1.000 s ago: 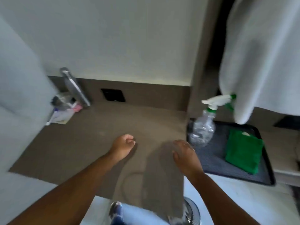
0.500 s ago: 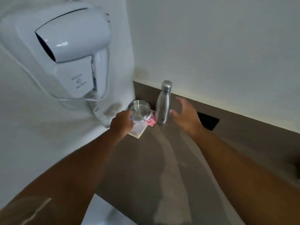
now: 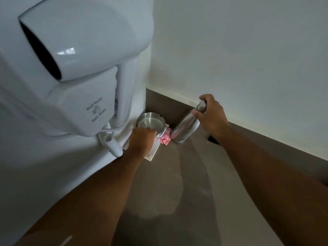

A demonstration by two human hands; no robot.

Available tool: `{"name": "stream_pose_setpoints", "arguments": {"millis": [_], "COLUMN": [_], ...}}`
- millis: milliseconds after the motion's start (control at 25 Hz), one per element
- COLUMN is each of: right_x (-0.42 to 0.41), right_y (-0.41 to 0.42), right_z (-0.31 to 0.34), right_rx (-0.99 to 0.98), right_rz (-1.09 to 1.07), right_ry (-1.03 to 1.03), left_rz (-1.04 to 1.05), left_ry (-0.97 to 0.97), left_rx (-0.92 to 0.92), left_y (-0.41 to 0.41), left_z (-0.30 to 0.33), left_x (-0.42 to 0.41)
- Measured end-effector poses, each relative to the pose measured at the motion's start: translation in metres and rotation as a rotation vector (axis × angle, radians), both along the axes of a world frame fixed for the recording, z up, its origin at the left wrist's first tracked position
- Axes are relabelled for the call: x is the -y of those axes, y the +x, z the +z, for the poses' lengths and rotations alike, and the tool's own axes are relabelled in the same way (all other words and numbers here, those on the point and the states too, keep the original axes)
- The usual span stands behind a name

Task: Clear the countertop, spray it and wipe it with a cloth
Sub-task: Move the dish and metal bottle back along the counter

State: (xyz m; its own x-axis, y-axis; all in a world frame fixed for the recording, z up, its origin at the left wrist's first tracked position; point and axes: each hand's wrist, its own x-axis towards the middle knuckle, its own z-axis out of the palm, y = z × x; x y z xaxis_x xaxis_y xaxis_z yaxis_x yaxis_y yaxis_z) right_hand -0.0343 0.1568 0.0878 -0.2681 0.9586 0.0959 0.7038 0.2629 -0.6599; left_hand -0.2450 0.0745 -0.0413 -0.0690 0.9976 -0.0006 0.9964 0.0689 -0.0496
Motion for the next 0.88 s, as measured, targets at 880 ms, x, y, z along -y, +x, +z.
{"name": "stream_pose_setpoints", "arguments": {"millis": [880], "right_x": [0.051], "right_y": [0.439], "right_z": [0.024], "right_rx": [0.304], "right_rz": [-0.494], "right_ry": [-0.029], "left_rz": [-0.658], "left_ry": [-0.024], "left_rx": [0.149], "left_y": [0.443], "left_z": [0.001], "left_x": [0.005]}}
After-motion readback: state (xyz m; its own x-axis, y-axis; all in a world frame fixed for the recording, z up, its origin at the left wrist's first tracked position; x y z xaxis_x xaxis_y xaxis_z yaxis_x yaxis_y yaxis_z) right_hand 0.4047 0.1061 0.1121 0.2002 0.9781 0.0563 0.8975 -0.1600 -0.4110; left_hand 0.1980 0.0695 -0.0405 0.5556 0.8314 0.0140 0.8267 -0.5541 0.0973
